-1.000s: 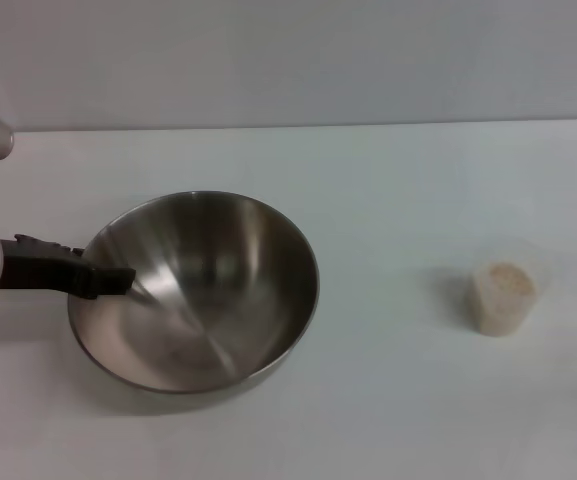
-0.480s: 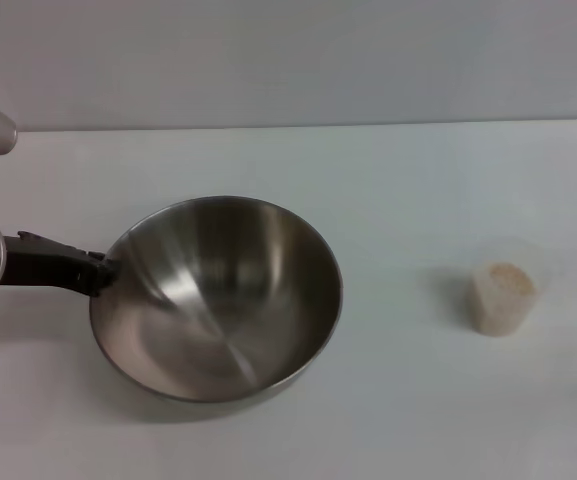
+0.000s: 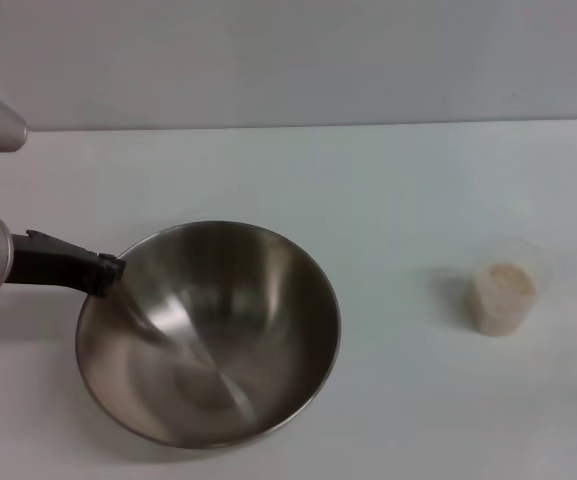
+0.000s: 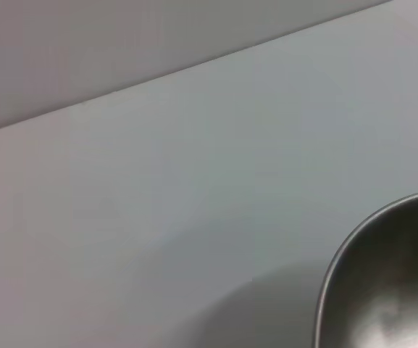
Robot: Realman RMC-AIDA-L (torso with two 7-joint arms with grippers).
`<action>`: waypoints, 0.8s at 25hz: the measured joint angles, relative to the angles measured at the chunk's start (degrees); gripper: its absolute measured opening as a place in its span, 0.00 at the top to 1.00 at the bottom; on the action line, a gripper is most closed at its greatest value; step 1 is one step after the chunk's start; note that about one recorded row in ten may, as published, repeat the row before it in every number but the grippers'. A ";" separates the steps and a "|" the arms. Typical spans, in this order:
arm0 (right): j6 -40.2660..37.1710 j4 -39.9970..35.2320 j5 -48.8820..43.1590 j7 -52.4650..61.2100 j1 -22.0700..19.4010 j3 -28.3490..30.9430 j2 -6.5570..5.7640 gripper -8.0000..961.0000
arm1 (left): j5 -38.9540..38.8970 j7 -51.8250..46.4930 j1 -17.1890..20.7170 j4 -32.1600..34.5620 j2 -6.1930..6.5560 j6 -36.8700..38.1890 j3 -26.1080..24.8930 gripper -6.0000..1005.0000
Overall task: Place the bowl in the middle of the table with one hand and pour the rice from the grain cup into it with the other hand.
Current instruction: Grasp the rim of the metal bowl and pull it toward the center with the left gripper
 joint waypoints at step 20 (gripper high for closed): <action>0.54 0.08 0.00 0.08 0.50 0.00 0.00 0.14 | -6.27 -0.11 -10.18 10.61 0.35 -10.65 -16.36 0.96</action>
